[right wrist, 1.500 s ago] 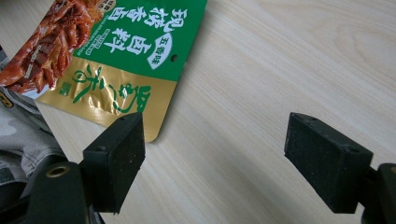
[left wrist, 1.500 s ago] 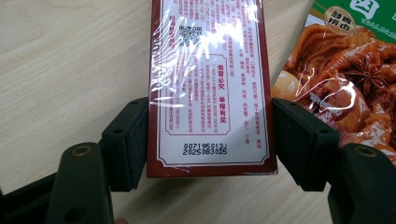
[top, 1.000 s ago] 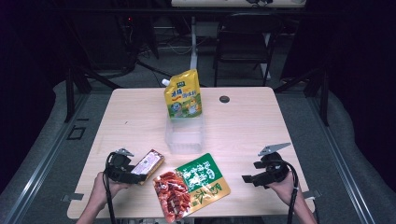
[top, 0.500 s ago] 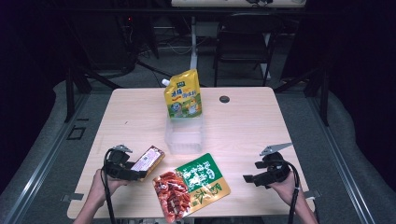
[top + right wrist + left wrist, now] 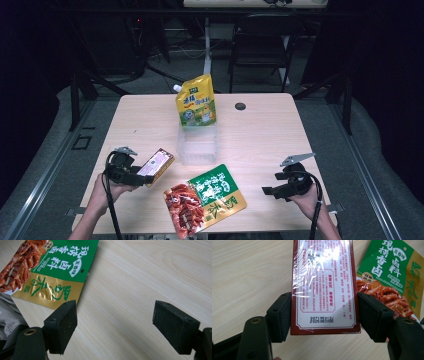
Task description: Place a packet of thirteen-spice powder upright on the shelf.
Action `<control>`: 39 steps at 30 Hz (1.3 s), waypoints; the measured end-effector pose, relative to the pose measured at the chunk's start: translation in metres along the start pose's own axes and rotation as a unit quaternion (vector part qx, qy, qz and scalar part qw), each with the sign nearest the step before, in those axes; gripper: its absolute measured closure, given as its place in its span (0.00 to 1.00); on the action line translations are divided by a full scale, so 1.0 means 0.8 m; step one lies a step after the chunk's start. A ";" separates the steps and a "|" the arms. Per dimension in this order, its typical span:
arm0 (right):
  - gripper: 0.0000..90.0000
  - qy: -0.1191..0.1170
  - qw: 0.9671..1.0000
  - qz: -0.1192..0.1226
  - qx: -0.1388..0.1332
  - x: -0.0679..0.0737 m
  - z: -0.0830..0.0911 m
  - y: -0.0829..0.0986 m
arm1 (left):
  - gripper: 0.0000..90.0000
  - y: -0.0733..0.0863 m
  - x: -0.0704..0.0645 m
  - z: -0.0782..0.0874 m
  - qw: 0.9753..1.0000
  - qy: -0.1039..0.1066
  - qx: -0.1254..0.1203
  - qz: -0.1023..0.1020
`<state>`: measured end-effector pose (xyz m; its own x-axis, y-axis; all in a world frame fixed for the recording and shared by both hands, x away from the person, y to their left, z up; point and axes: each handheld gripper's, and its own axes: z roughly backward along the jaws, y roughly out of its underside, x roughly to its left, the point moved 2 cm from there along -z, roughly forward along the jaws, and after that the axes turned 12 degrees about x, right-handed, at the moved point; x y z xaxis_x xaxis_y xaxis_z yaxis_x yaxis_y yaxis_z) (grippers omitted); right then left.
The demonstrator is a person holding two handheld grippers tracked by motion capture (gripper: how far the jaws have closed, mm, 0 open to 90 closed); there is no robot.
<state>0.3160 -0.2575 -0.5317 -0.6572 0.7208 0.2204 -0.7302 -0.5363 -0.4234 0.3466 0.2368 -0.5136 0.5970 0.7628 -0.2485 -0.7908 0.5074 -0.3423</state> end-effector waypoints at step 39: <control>0.21 0.001 1.000 -0.003 0.001 -0.002 0.000 0.000 | 0.36 -0.066 -0.027 0.048 0.997 -0.020 0.005 -0.072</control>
<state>0.3168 -0.2589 -0.5322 -0.6525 0.7249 0.2209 -0.7342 -0.5326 -0.4210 0.3707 0.2090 -0.4551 0.6984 0.6975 -0.1607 -0.6991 0.6165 -0.3622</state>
